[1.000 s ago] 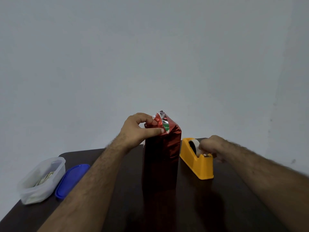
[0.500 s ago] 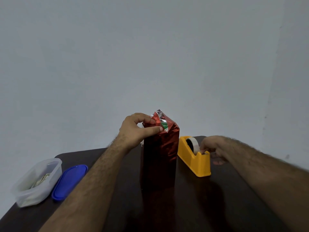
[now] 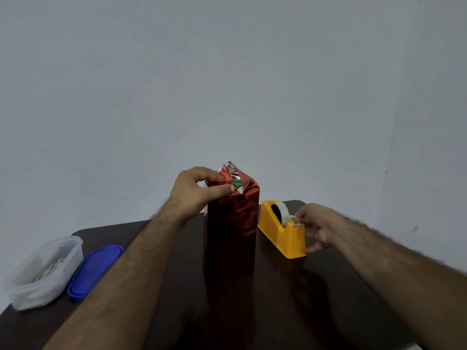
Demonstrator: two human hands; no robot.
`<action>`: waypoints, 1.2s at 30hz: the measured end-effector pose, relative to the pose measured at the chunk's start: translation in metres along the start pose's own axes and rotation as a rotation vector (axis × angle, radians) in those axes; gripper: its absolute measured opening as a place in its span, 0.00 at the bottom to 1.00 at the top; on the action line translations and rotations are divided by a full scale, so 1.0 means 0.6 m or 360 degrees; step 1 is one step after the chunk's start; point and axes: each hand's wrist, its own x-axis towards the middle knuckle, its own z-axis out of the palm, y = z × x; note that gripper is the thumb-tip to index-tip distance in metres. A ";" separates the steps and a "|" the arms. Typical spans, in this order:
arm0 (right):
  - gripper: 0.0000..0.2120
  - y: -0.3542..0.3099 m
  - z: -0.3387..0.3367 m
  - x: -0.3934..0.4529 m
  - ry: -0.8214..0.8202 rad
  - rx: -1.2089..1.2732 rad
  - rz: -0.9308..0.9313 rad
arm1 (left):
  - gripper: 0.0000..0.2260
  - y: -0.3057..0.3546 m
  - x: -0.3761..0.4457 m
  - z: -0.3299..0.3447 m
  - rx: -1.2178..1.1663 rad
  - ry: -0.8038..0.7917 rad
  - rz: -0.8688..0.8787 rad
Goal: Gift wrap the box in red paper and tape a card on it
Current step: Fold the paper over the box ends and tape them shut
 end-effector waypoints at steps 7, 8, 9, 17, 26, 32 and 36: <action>0.22 0.052 0.006 -0.010 0.0315 0.0111 -0.0140 | 0.12 -0.005 0.002 -0.004 -0.0019 0.0009 -0.0016; 0.23 0.056 0.007 -0.012 0.0325 0.0125 -0.0165 | 0.12 -0.006 0.002 -0.004 -0.0021 0.0009 -0.0018; 0.22 0.060 0.008 -0.013 0.0330 0.0138 -0.0195 | 0.12 -0.006 0.002 -0.004 -0.0025 0.0006 -0.0021; 0.08 0.101 0.009 -0.001 0.0322 0.0138 -0.0475 | 0.13 -0.009 0.002 -0.002 -0.0055 -0.0002 -0.0027; 0.07 0.152 0.013 0.031 0.0392 -0.0001 -0.0718 | 0.13 -0.009 -0.001 0.000 -0.0079 0.0008 -0.0053; 0.09 0.157 0.005 0.023 0.0285 0.0174 -0.0856 | 0.13 -0.012 0.002 0.002 -0.0086 -0.0001 -0.0053; 0.04 0.118 0.016 -0.010 0.0161 0.0325 -0.1036 | 0.13 -0.008 -0.001 0.001 -0.0079 -0.0001 -0.0065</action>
